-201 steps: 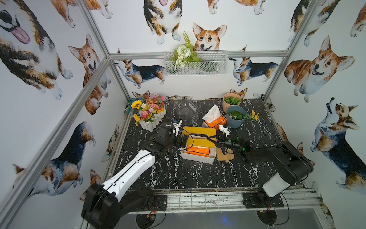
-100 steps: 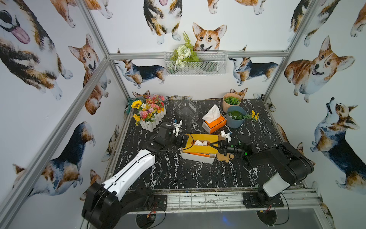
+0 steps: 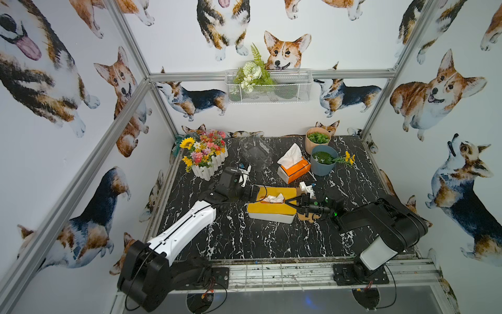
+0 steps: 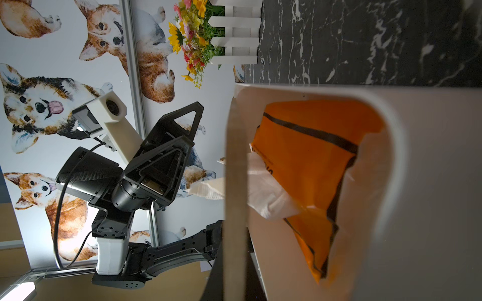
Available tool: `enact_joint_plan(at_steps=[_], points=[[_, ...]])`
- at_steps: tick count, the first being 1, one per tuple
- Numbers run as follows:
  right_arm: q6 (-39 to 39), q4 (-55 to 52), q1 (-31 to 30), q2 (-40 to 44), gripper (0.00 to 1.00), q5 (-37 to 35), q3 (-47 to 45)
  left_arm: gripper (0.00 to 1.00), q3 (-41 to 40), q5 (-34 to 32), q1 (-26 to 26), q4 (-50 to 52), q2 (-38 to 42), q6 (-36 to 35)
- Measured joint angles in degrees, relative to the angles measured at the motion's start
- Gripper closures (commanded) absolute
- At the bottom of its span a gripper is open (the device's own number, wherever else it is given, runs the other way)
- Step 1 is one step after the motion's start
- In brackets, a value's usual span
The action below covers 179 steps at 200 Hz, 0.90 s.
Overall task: Put the tissue paper into the tissue box
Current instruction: Close the box lid on the tissue box.
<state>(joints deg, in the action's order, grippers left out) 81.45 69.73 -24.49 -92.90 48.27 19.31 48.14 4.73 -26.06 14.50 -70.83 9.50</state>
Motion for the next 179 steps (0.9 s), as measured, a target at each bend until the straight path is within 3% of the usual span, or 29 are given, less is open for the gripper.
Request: enact_joint_plan(at_steps=[179], points=[[3.72, 7.17, -1.01, -3.93, 1.0, -3.28, -1.33, 0.02, -0.7, 6.01, 1.79, -3.41, -4.7, 11.96]])
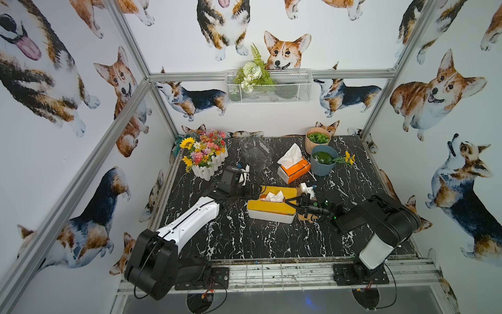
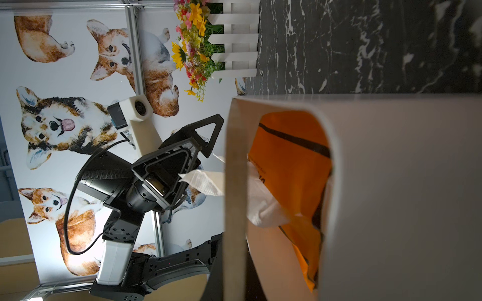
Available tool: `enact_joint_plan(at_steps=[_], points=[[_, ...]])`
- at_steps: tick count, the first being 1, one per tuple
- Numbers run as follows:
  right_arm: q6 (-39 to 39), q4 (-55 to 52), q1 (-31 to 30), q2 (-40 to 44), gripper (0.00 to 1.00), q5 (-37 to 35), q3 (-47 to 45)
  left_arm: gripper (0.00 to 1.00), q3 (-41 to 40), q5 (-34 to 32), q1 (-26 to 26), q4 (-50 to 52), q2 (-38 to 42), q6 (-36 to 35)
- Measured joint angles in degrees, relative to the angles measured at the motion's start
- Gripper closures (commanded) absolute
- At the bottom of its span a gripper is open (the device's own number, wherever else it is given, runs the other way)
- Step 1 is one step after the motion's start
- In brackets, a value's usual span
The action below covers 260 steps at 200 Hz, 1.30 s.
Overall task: Put the tissue paper into the tissue box
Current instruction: Close the box lid on the tissue box.
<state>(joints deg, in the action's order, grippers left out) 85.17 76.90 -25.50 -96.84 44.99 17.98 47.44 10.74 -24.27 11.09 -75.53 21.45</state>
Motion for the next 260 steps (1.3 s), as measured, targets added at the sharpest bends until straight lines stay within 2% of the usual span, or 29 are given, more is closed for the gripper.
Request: enact_joint_plan(at_steps=[152, 260], points=[[-1.95, -1.49, -0.11, -0.37, 1.0, 0.02, 3.13, 0.03, -0.39, 1.73, 0.52, -0.28, -1.38, 1.31], [-4.39, -2.97, 0.52, 0.37, 1.0, 0.35, 1.57, 0.02, -0.68, 2.47, 0.63, -0.31, -1.25, 1.29]])
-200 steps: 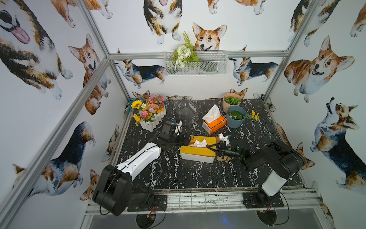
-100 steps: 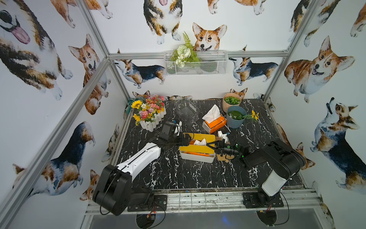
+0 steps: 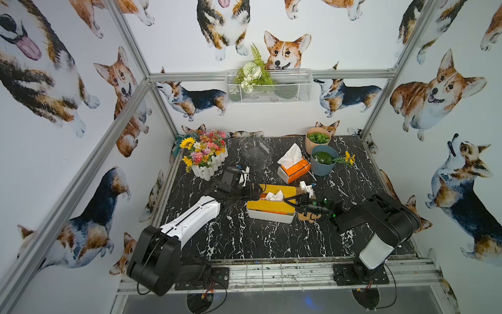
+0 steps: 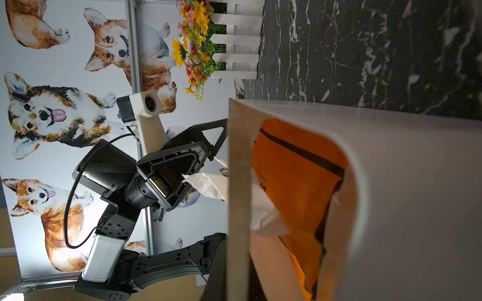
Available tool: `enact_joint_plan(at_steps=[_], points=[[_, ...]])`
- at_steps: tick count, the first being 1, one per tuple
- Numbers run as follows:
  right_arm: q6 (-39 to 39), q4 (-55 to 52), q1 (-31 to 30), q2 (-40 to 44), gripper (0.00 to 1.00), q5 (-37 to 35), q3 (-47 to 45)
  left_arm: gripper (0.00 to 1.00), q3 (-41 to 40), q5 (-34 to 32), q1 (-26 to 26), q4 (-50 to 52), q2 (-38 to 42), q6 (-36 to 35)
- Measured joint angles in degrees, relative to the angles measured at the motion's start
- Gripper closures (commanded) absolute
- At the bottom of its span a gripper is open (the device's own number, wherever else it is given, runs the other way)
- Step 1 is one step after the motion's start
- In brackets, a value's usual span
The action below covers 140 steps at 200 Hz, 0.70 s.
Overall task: Put the tissue paper into the tissue box
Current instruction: Close the box lid on the tissue box.
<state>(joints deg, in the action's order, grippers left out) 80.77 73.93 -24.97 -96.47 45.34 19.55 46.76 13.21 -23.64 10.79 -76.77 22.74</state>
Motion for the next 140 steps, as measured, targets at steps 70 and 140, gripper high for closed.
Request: enact_joint_plan(at_steps=[70, 140], points=[[-0.11, 0.0, 0.0, 0.07, 1.0, 0.11, -0.02, 0.02, 0.0, 0.5, 0.13, -0.04, -0.22, 0.0], [-0.31, -0.22, 0.0, 0.74, 1.0, 0.07, -0.72, 0.02, 0.0, 0.57, 0.26, -0.04, -0.22, 0.0]])
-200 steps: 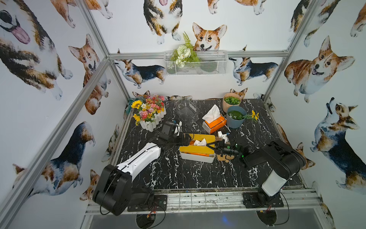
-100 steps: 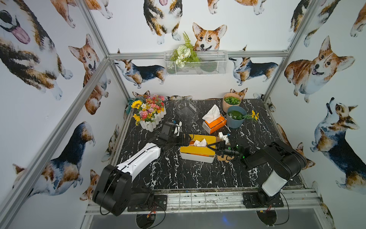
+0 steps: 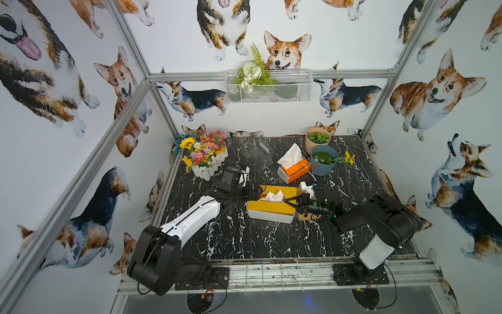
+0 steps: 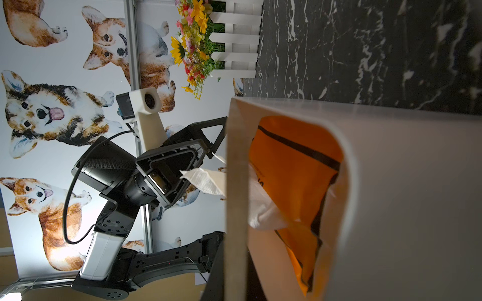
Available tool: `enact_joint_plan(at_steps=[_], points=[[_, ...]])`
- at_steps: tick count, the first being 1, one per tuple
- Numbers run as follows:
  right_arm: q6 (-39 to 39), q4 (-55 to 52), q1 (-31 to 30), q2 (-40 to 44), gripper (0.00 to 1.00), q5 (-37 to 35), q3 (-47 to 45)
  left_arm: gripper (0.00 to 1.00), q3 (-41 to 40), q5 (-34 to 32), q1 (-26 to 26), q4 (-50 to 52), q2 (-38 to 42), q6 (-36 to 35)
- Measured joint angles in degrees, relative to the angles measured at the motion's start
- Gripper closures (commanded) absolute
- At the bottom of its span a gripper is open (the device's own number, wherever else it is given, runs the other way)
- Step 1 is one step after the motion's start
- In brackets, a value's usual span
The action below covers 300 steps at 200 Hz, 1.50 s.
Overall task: Put the tissue paper into the tissue box
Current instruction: Close the box lid on the tissue box.
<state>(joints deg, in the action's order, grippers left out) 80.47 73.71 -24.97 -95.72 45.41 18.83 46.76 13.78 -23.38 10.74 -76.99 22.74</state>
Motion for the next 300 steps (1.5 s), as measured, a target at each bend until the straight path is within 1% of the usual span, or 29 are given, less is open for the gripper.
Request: enact_joint_plan(at_steps=[52, 103, 150, 198, 231, 259, 300], points=[[0.07, 0.15, -0.04, -0.11, 1.0, 0.0, 0.0, 0.02, 0.0, 0.46, 0.04, -0.24, -0.61, 0.04], [0.44, 1.25, -0.59, -1.31, 1.0, -0.26, 0.15, 0.02, 0.0, 2.47, 0.04, -0.68, -1.92, 0.81], [3.15, 4.5, -1.31, -3.69, 1.0, -0.5, 0.22, 0.03, -0.35, 4.0, 0.04, -1.36, -2.27, 1.46], [5.97, 10.49, -1.66, -6.56, 1.0, -0.46, -0.13, 0.03, -1.05, 4.83, 0.04, -1.88, -2.56, 1.88], [7.41, 11.98, -2.01, -7.1, 1.0, -0.44, -0.24, 0.03, -1.09, 5.11, 0.04, -1.92, -2.58, 2.03], [7.08, 11.43, -2.25, -6.84, 1.0, -0.5, -0.11, 0.03, -1.09, 5.49, 0.04, -1.97, -2.58, 2.03], [4.42, 6.75, -3.02, -5.01, 1.0, -1.46, 0.94, 0.03, -1.14, 5.38, 0.11, -1.99, -2.58, 2.1]])
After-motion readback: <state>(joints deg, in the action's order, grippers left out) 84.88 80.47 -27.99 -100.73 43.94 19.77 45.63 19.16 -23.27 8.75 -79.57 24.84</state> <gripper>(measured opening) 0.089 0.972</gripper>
